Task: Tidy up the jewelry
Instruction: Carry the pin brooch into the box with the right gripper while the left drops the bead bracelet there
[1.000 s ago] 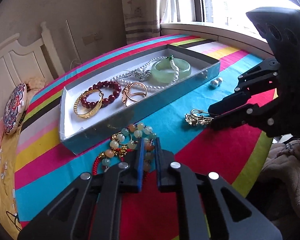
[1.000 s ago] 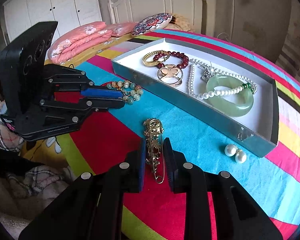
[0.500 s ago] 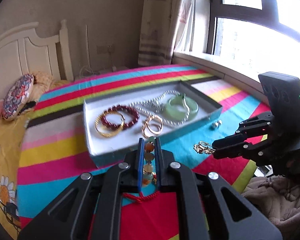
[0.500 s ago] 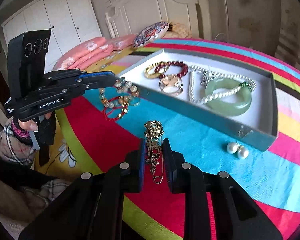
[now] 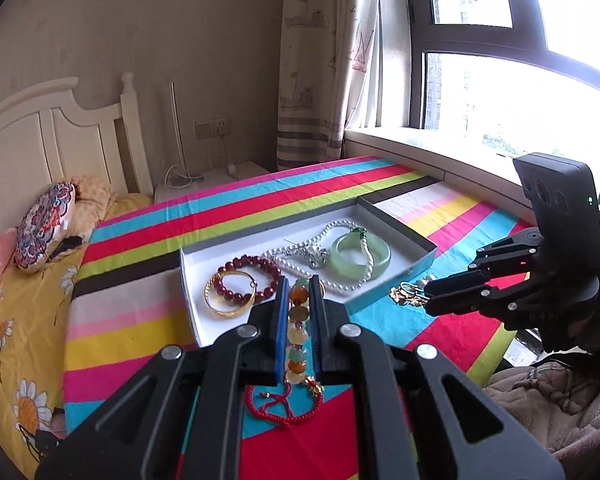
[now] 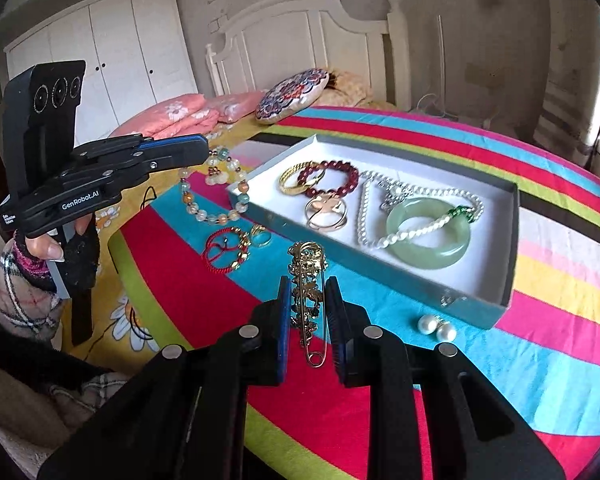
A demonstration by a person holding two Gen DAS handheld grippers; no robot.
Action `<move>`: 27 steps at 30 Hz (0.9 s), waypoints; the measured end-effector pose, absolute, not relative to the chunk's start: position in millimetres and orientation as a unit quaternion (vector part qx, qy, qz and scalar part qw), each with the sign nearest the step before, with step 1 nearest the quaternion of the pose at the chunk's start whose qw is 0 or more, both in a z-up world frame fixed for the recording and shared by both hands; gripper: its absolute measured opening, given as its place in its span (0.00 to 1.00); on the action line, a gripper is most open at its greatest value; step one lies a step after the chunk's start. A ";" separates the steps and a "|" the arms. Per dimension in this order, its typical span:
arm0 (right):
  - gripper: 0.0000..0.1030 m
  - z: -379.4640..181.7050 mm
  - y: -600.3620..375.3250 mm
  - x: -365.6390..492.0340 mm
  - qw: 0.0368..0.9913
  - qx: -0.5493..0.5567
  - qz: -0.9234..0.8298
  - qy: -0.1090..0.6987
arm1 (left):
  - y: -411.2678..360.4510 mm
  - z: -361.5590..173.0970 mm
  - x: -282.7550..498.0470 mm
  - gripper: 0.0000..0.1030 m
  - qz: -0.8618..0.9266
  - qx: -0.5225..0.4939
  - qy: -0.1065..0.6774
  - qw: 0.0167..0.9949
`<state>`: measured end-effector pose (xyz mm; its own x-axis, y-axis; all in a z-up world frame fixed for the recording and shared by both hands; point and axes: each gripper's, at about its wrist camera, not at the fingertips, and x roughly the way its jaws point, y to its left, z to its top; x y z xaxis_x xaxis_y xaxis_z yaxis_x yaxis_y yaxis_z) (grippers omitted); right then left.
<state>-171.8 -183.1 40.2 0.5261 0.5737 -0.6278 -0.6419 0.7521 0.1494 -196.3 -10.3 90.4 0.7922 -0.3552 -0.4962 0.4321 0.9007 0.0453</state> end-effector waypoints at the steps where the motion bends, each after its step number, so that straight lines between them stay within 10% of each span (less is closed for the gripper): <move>1: 0.22 41.6 -183.8 -170.9 0.874 -0.050 0.346 0.338 | -11.6 91.7 -194.9 0.09 -0.209 0.081 0.246 0.943; 27: 0.22 63.3 -193.8 -85.3 0.904 -0.057 0.271 0.325 | -48.3 107.0 -125.1 0.09 -0.201 0.133 0.248 0.938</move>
